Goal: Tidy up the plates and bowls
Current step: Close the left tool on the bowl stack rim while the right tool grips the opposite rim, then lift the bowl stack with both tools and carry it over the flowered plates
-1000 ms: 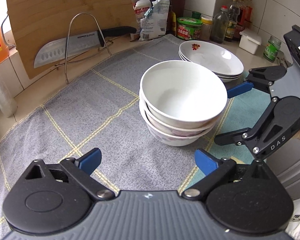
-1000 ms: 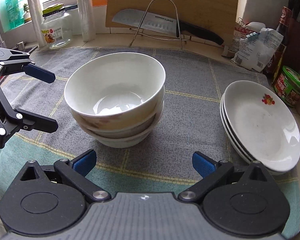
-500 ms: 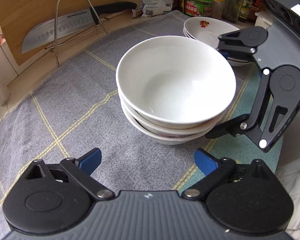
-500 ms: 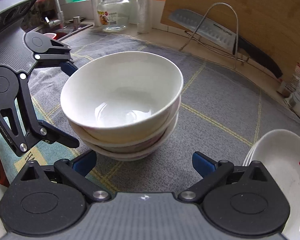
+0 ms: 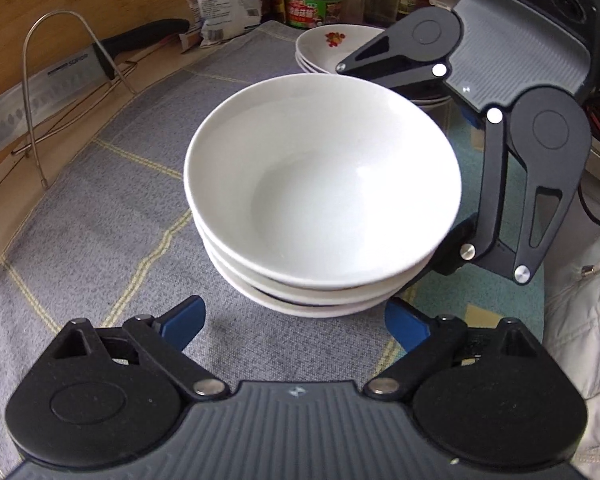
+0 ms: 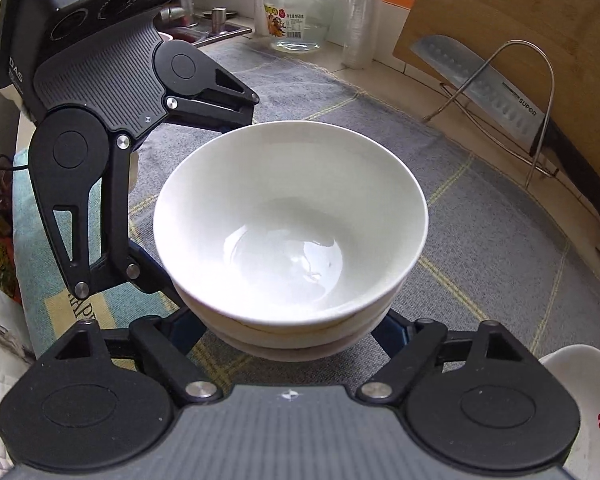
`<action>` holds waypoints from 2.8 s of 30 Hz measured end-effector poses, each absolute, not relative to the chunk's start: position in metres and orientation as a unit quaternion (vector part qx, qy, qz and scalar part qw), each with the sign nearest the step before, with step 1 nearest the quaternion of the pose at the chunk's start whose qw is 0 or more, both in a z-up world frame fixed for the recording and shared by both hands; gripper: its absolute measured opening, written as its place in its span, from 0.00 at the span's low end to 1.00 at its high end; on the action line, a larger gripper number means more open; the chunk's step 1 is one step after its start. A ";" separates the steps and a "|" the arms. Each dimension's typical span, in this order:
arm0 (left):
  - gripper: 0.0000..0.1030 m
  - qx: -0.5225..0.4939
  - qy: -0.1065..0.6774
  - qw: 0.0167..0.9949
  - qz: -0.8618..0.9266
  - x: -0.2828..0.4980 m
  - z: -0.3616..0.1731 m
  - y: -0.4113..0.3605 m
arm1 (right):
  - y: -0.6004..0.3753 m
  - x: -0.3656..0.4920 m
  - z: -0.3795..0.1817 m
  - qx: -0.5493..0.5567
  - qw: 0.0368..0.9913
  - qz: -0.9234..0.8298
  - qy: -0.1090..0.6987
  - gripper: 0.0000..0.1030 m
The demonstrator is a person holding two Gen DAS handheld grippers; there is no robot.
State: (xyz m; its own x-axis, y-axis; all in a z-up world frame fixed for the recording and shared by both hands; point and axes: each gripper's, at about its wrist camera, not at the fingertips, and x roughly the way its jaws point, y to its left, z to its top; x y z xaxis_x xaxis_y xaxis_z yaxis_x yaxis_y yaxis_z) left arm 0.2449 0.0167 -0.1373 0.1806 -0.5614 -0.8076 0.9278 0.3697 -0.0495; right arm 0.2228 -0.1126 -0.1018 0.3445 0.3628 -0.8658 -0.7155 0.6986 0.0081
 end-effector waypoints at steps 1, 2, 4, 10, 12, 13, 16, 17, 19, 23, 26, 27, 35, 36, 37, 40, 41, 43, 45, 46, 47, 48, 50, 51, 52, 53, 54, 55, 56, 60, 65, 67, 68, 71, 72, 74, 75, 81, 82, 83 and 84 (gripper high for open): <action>0.93 0.235 0.385 0.726 -0.518 0.246 -0.136 0.016 | -0.113 0.223 -0.102 -0.193 0.796 0.340 0.462 0.87; 0.93 0.235 0.382 0.722 -0.526 0.246 -0.135 0.015 | -0.112 0.223 -0.102 -0.194 0.795 0.341 0.463 0.87; 0.92 0.241 0.372 0.713 -0.543 0.249 -0.134 0.012 | -0.113 0.224 -0.101 -0.199 0.791 0.345 0.464 0.86; 0.91 0.259 0.354 0.698 -0.567 0.250 -0.134 0.007 | -0.115 0.226 -0.101 -0.214 0.780 0.356 0.469 0.86; 0.88 0.268 0.351 0.696 -0.566 0.251 -0.134 0.005 | -0.117 0.224 -0.101 -0.224 0.778 0.353 0.469 0.86; 0.88 0.272 0.350 0.695 -0.566 0.252 -0.134 0.005 | -0.119 0.223 -0.101 -0.225 0.777 0.352 0.470 0.86; 0.88 0.273 0.349 0.696 -0.564 0.256 -0.132 0.008 | -0.121 0.223 -0.100 -0.221 0.779 0.353 0.468 0.85; 0.87 0.273 0.350 0.696 -0.565 0.257 -0.132 0.007 | -0.120 0.223 -0.099 -0.222 0.781 0.353 0.465 0.84; 0.86 0.276 0.347 0.694 -0.568 0.257 -0.132 0.006 | -0.118 0.222 -0.098 -0.224 0.779 0.357 0.465 0.80; 0.83 0.284 0.340 0.689 -0.574 0.255 -0.129 0.003 | -0.116 0.223 -0.097 -0.225 0.777 0.358 0.467 0.79; 0.83 0.290 0.340 0.686 -0.575 0.255 -0.128 0.001 | -0.114 0.222 -0.097 -0.228 0.778 0.354 0.467 0.79; 0.83 0.293 0.339 0.684 -0.575 0.254 -0.127 0.000 | -0.114 0.222 -0.097 -0.228 0.778 0.353 0.467 0.79; 0.82 0.300 0.342 0.681 -0.574 0.252 -0.122 -0.002 | -0.116 0.219 -0.092 -0.224 0.778 0.352 0.469 0.79; 0.82 0.300 0.342 0.681 -0.573 0.252 -0.121 -0.002 | -0.117 0.219 -0.091 -0.224 0.779 0.352 0.468 0.79; 0.82 0.301 0.342 0.682 -0.573 0.252 -0.120 -0.003 | -0.118 0.219 -0.089 -0.224 0.780 0.352 0.467 0.79; 0.82 0.304 0.344 0.682 -0.568 0.250 -0.116 -0.007 | -0.121 0.216 -0.085 -0.225 0.781 0.352 0.465 0.79; 0.82 0.306 0.345 0.683 -0.567 0.249 -0.114 -0.009 | -0.123 0.216 -0.084 -0.225 0.781 0.352 0.464 0.79; 0.82 0.308 0.344 0.685 -0.564 0.246 -0.109 -0.013 | -0.127 0.213 -0.079 -0.225 0.782 0.352 0.462 0.79; 0.82 0.311 0.342 0.685 -0.563 0.243 -0.105 -0.017 | -0.133 0.211 -0.075 -0.224 0.784 0.352 0.460 0.79; 0.82 0.311 0.343 0.685 -0.563 0.243 -0.103 -0.020 | -0.136 0.210 -0.072 -0.224 0.784 0.352 0.460 0.79; 0.82 0.310 0.343 0.684 -0.564 0.242 -0.101 -0.022 | -0.139 0.209 -0.070 -0.224 0.784 0.352 0.459 0.79; 0.82 0.311 0.343 0.684 -0.564 0.242 -0.099 -0.025 | -0.142 0.208 -0.068 -0.223 0.785 0.352 0.459 0.79; 0.82 0.314 0.339 0.684 -0.564 0.240 -0.096 -0.032 | -0.150 0.206 -0.065 -0.223 0.786 0.349 0.458 0.79; 0.82 0.316 0.336 0.684 -0.564 0.239 -0.095 -0.036 | -0.154 0.205 -0.063 -0.224 0.788 0.347 0.457 0.79; 0.82 0.318 0.334 0.685 -0.565 0.238 -0.094 -0.039 | -0.158 0.204 -0.061 -0.225 0.789 0.345 0.456 0.79; 0.82 0.319 0.331 0.685 -0.565 0.238 -0.092 -0.043 | -0.163 0.203 -0.059 -0.225 0.791 0.342 0.454 0.79; 0.82 0.321 0.328 0.685 -0.566 0.237 -0.091 -0.047 | -0.167 0.201 -0.056 -0.226 0.793 0.340 0.453 0.79; 0.82 0.323 0.324 0.684 -0.567 0.237 -0.089 -0.052 | -0.173 0.200 -0.054 -0.227 0.794 0.337 0.452 0.79; 0.82 0.324 0.321 0.684 -0.569 0.237 -0.088 -0.056 | -0.177 0.199 -0.052 -0.227 0.796 0.334 0.450 0.79; 0.82 0.330 0.306 0.682 -0.576 0.237 -0.084 -0.077 | -0.198 0.199 -0.046 -0.230 0.804 0.319 0.447 0.79; 0.82 0.335 0.293 0.675 -0.589 0.237 -0.080 -0.107 | -0.227 0.195 -0.040 -0.230 0.810 0.300 0.449 0.79; 0.82 0.337 0.288 0.671 -0.595 0.238 -0.079 -0.119 | -0.238 0.194 -0.038 -0.229 0.812 0.292 0.450 0.79; 0.82 0.338 0.285 0.670 -0.597 0.239 -0.079 -0.124 | -0.244 0.195 -0.038 -0.228 0.814 0.288 0.450 0.79; 0.82 0.343 0.277 0.666 -0.601 0.241 -0.079 -0.140 | -0.261 0.198 -0.038 -0.226 0.817 0.276 0.452 0.79; 0.82 0.344 0.275 0.665 -0.603 0.244 -0.080 -0.146 | -0.266 0.199 -0.038 -0.227 0.818 0.272 0.453 0.79; 0.82 0.346 0.272 0.662 -0.606 0.246 -0.081 -0.155 | -0.276 0.201 -0.038 -0.225 0.820 0.265 0.454 0.79; 0.82 0.348 0.270 0.661 -0.608 0.248 -0.082 -0.160 | -0.280 0.201 -0.039 -0.224 0.821 0.261 0.455 0.79; 0.82 0.352 0.268 0.653 -0.615 0.257 -0.090 -0.181 | -0.303 0.207 -0.046 -0.216 0.823 0.249 0.463 0.79; 0.82 0.352 0.267 0.653 -0.616 0.258 -0.090 -0.184 | -0.305 0.208 -0.047 -0.216 0.823 0.246 0.463 0.79; 0.82 0.352 0.268 0.652 -0.616 0.260 -0.091 -0.186 | -0.310 0.209 -0.047 -0.216 0.824 0.244 0.464 0.79; 0.82 0.352 0.268 0.651 -0.616 0.262 -0.092 -0.190 | -0.312 0.210 -0.048 -0.215 0.824 0.243 0.465 0.79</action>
State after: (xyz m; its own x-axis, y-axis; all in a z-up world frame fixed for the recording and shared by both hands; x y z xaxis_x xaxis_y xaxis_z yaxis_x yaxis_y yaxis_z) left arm 0.2618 -0.1895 -0.0916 0.0966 -0.6136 -0.7837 0.9917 -0.0075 0.1281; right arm 0.2100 -0.3121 -0.0481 0.4499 0.2006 -0.8703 -0.5996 0.7900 -0.1279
